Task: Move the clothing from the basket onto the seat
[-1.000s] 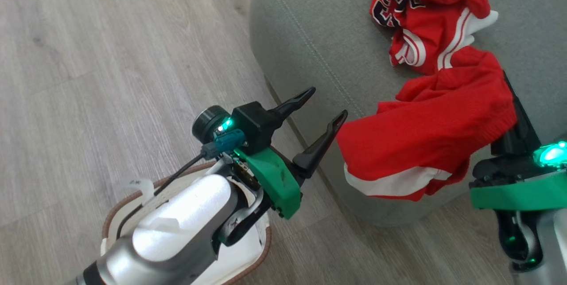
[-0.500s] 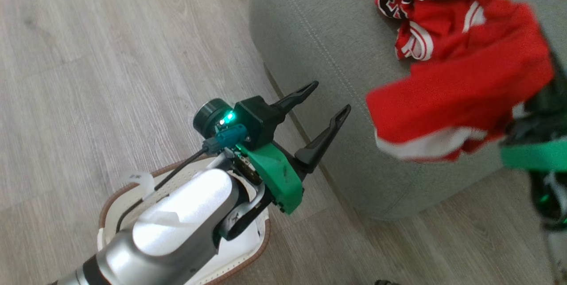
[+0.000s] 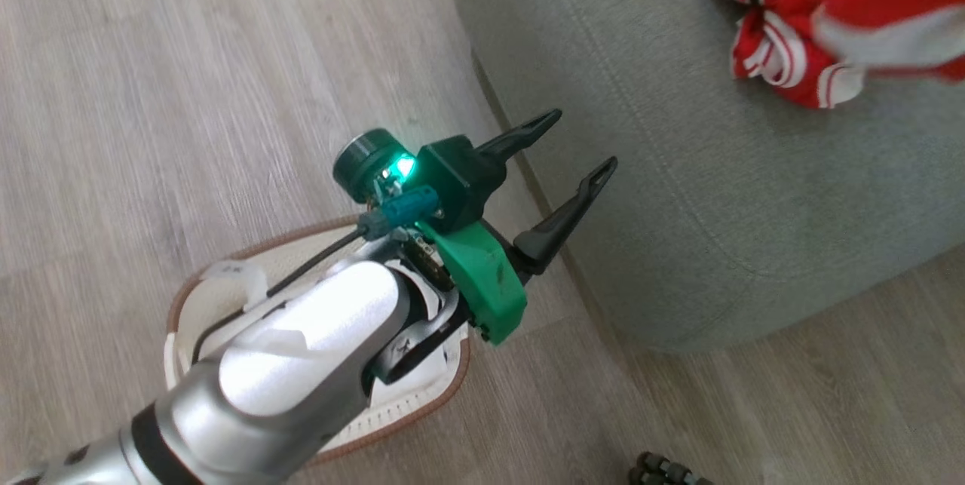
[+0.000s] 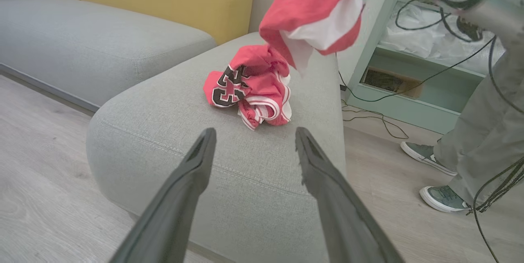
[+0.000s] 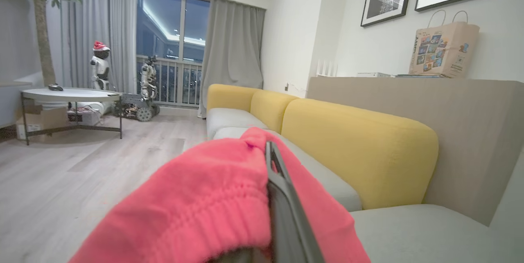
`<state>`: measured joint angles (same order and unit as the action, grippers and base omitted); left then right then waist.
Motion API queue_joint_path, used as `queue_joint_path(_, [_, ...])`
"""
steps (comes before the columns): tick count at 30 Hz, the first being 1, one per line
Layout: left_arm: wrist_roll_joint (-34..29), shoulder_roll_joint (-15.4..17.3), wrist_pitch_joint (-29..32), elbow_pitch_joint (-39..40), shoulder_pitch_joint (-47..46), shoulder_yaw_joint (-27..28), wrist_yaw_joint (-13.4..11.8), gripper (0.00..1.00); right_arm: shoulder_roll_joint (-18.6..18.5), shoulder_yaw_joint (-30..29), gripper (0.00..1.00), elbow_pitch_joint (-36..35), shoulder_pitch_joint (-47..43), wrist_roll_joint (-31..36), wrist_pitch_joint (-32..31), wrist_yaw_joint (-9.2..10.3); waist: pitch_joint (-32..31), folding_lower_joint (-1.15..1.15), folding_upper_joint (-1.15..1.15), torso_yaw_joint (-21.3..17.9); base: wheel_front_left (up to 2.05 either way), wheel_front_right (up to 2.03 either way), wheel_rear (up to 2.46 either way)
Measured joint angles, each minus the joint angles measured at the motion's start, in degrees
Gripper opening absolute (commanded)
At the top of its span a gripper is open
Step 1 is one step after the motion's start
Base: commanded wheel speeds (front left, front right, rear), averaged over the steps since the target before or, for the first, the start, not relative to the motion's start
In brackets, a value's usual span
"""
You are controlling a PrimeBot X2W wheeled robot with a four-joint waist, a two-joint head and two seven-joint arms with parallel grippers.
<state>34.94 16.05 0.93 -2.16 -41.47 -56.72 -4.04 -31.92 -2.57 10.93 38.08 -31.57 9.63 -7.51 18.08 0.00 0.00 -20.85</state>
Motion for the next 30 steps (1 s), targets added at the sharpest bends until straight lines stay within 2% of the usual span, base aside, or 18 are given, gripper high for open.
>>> queue_joint_path(11, [-1.4, 0.3, 2.5, 1.8, -5.0, -0.1, 0.5, 1.0, -7.7, -2.0, 0.0, 14.3, 13.0, -1.2, -0.5, 0.0, 8.1, 0.01, 0.0, 3.4, 0.0, 0.0, 0.0])
queue_joint_path(18, [-1.9, 0.3, 3.1, 2.0, -7.1, -0.1, 0.5, 1.0, -9.3, -2.2, 0.0, 22.0, 17.8, 0.3, -0.3, 0.0, 12.6, 0.01, 0.0, 5.5, 0.0, 0.0, 0.0])
queue_joint_path(30, [-2.0, 0.2, 2.8, 1.7, -8.3, -0.1, 0.5, 1.0, -9.2, 5.8, 0.0, 33.5, 19.9, 1.9, -10.7, 0.0, 16.9, 0.0, 0.0, 9.8, 0.0, 0.0, 0.0])
